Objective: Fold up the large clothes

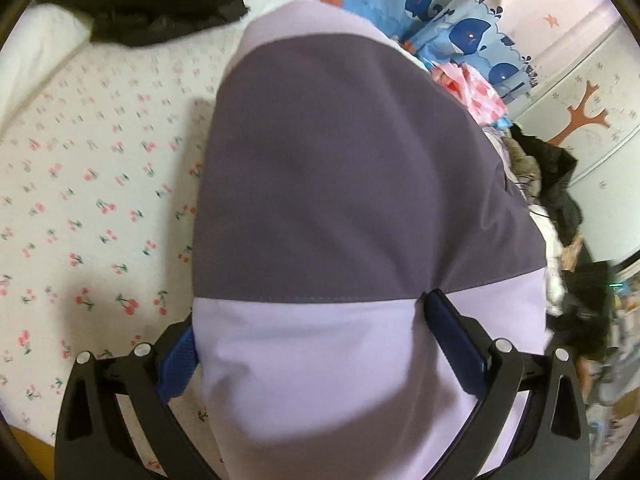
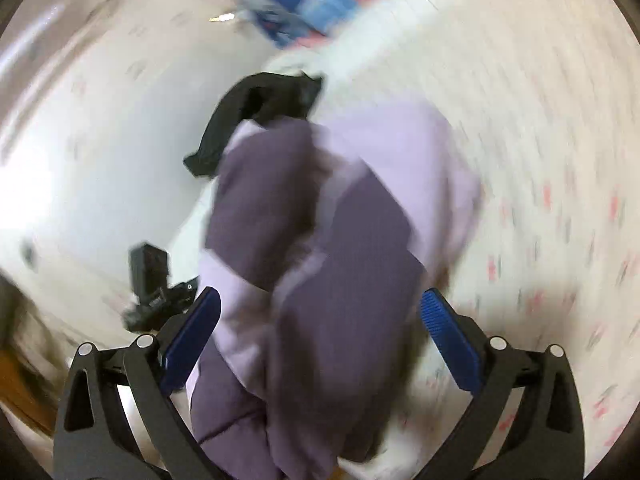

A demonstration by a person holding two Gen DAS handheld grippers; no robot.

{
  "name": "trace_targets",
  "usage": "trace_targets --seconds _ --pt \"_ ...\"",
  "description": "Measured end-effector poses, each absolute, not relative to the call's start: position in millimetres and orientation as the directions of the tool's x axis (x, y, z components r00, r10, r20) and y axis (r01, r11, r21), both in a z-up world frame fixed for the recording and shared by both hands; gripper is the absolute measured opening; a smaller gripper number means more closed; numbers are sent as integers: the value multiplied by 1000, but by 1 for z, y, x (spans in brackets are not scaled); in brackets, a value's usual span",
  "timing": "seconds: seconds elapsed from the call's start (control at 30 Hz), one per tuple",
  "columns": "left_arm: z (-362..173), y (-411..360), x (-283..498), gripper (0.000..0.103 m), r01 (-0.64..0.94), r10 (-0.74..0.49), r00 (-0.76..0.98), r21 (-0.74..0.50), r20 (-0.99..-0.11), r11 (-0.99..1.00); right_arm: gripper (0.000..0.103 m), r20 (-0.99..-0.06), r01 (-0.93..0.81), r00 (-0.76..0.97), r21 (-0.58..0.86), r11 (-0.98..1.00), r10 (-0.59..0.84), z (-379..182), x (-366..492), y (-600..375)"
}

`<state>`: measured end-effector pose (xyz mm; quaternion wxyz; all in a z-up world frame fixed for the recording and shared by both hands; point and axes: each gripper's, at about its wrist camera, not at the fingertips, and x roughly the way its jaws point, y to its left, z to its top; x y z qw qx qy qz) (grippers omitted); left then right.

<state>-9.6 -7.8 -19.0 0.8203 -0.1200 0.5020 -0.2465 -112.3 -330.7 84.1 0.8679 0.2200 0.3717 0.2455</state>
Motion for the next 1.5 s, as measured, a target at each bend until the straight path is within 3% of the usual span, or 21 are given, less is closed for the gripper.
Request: trace_targets --seconds 0.03,0.1,0.2,0.37,0.53,0.63,0.77,1.07,1.17,1.23,1.5 --pt "-15 -10 -14 98 281 -494 406 -410 -769 868 97 -560 -279 611 509 814 559 86 -109 -318" --pt "-9 -16 -22 98 280 -441 460 -345 -771 896 97 -704 -225 598 311 923 383 71 -95 -278" --pt "0 -17 -33 98 286 -338 551 -208 -763 935 97 -751 -161 546 342 926 372 37 -85 -259" --pt "10 -29 -51 98 293 -261 622 -90 -738 952 97 -746 -104 583 324 940 321 44 -118 -283" --pt "19 -37 -67 98 282 -218 662 -31 -718 959 97 -646 -126 713 267 956 274 69 -172 -275" --pt "18 -38 -74 98 281 -210 669 -19 -713 960 97 -690 -107 689 207 972 223 49 -182 -256" --pt "18 -42 -84 98 283 -198 669 -1 -716 959 97 -706 -56 647 333 941 288 17 -170 -266" --pt "25 -51 -107 98 294 -173 701 58 -692 954 97 -591 -110 785 163 981 186 64 -226 -240" --pt "24 -52 -110 98 295 -172 698 61 -695 954 97 -650 -108 741 132 985 168 54 -213 -229" --pt "23 -53 -113 98 300 -170 687 63 -707 952 97 -692 -91 692 198 976 205 38 -201 -236" --pt "28 -52 -131 98 293 -158 671 64 -725 954 97 -672 -69 719 186 980 179 58 -219 -233"
